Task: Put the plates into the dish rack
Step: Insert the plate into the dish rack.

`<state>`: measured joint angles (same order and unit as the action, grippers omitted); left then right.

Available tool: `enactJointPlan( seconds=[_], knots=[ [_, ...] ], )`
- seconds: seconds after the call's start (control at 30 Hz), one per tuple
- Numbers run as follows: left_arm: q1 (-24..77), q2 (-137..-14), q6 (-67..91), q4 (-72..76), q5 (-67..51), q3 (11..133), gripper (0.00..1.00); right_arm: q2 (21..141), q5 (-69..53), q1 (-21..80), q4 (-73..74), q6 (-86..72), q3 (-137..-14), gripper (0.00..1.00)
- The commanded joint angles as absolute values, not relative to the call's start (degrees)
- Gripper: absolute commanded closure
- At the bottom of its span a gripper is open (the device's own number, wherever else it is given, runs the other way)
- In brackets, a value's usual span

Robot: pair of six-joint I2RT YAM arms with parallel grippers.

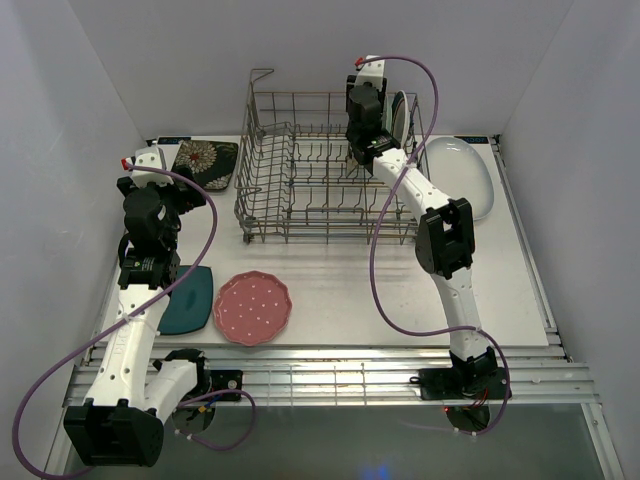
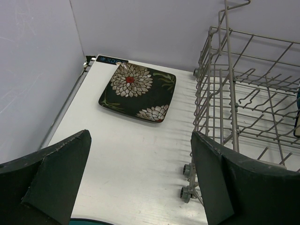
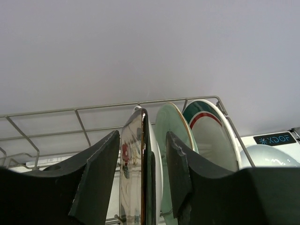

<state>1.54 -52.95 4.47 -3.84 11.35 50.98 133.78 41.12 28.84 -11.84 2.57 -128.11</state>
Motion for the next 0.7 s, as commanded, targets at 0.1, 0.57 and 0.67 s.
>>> enactJointPlan(
  seconds=[0.1, 0.57, 0.67],
  knots=[
    [1.3, -51.9, 4.1, -3.2, 11.0, 51.0, 0.02, 128.2, 37.8, 28.9, -12.9, 0.4, -128.5, 0.49],
    [1.3, -51.7, 4.0, -3.4, 10.8, 51.1, 0.02, 119.4, 36.7, 31.1, -6.0, -3.9, -124.1, 0.37],
    [1.3, -51.7, 4.0, -3.6, 10.6, 51.1, 0.02, 117.5, 36.0, 31.0, -1.1, -6.7, -123.3, 0.37]
  ],
)
